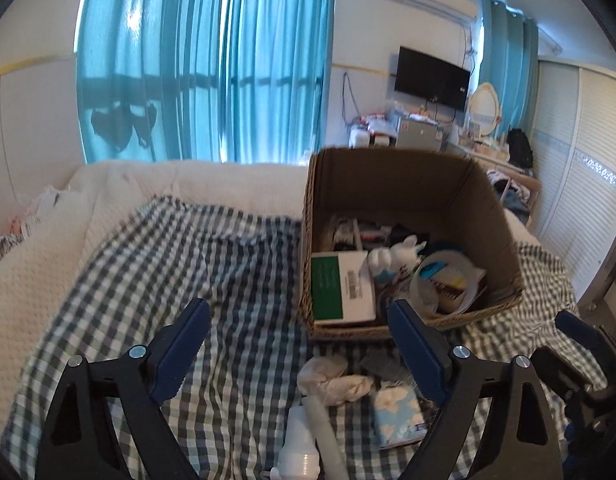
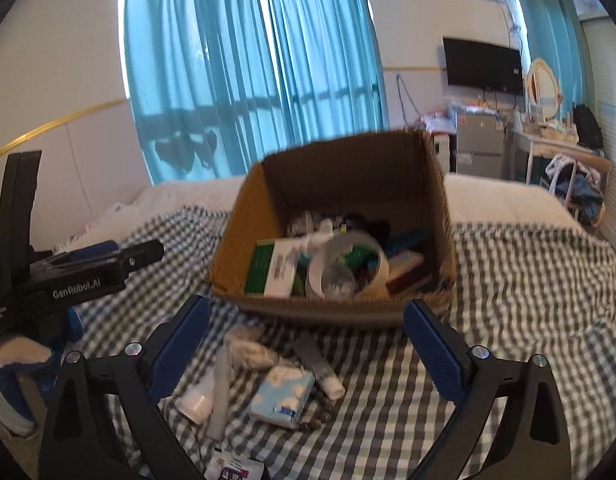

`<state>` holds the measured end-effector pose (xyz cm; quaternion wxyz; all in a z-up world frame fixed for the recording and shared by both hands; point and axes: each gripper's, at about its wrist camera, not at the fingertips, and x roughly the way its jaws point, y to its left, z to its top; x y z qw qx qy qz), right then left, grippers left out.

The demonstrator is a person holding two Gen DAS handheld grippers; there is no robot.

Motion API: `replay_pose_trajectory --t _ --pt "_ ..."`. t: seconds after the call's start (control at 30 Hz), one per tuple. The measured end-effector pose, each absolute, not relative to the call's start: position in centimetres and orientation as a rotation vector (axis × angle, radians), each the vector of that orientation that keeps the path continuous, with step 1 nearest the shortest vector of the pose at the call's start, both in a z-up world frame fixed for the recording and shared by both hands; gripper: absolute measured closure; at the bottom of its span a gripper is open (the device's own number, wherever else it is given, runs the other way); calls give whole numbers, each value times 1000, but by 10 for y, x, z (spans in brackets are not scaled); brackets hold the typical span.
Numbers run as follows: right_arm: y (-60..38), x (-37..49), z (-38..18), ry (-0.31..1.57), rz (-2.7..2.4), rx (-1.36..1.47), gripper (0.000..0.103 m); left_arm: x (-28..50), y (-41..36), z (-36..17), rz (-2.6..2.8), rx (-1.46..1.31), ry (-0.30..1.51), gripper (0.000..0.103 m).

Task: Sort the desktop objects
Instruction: 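Withdraw both grippers and lower them toward the items beside the box, then grasp the white plastic bottle with the left gripper while the right gripper grasps the blue tissue packet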

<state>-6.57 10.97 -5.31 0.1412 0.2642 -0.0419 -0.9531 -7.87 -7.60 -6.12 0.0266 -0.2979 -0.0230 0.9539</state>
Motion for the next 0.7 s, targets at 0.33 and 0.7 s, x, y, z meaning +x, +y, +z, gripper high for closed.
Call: replay_pose_trajectory --t 0.33,0.7 --pt "85 -85 -125 -79 -2617 998 11 -106 -78 -142 2791 -1258 -121 27" --pt "64 -98 -170 -48 -2476 1142 11 -118 -62 -193 2631 -1502 -78 33"
